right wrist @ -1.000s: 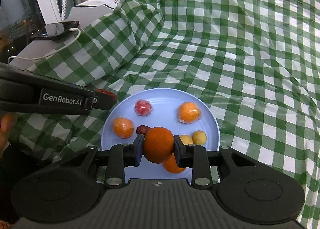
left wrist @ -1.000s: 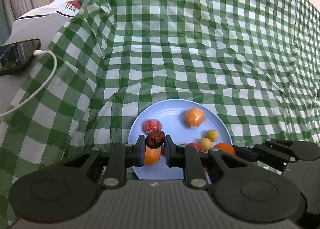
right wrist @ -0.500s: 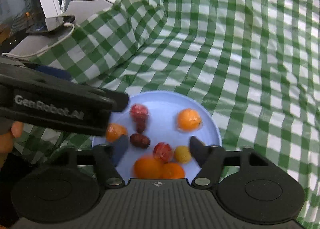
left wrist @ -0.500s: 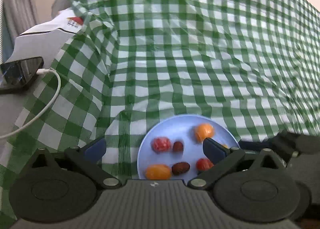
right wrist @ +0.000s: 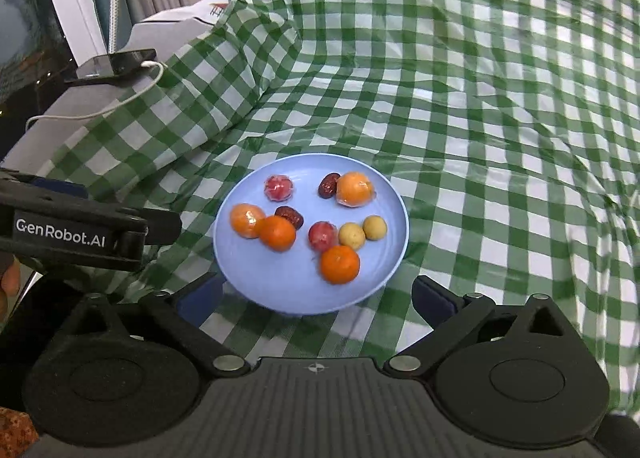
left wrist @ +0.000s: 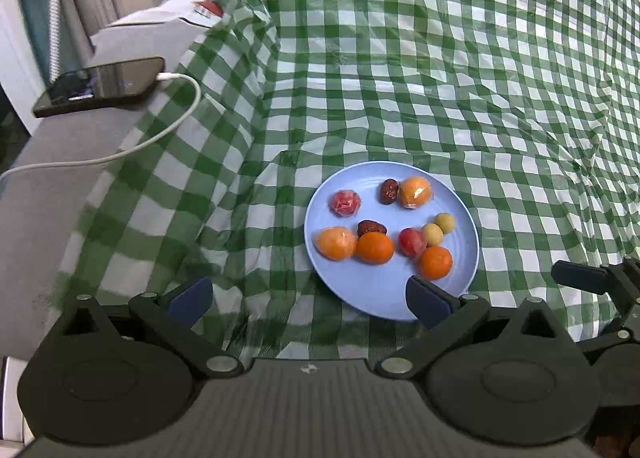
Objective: Organize fruits
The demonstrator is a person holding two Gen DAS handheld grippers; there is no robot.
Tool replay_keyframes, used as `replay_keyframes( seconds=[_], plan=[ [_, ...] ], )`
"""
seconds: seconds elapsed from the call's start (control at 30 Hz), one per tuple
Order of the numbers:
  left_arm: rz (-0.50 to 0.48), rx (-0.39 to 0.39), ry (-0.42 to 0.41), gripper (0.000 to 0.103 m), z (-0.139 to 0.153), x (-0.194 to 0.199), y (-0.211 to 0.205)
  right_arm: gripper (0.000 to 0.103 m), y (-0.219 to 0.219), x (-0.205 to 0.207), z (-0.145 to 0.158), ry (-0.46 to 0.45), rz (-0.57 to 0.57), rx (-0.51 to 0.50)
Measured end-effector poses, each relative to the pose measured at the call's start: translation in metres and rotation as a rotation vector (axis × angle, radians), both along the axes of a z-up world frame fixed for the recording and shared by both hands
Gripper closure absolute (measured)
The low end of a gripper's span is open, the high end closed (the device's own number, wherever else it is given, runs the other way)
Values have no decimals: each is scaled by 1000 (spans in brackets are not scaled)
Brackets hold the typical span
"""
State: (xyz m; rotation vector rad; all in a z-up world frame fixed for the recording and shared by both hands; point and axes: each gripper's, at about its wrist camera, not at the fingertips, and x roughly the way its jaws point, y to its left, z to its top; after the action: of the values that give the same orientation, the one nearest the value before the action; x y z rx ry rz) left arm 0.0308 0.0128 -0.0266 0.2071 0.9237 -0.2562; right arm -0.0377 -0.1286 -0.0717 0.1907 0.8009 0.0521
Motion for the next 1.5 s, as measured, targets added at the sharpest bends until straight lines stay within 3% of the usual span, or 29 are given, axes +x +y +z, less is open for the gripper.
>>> replay_keyframes(
  seconds=[0.53,1.5],
  plan=[
    [37,35,-65,0,20,-49,2,1,7,-54,18,-79,-67,-57],
    [35,52,-64,0,22,-56,2,1,9,-64,24,-99,-79,-67]
  ],
)
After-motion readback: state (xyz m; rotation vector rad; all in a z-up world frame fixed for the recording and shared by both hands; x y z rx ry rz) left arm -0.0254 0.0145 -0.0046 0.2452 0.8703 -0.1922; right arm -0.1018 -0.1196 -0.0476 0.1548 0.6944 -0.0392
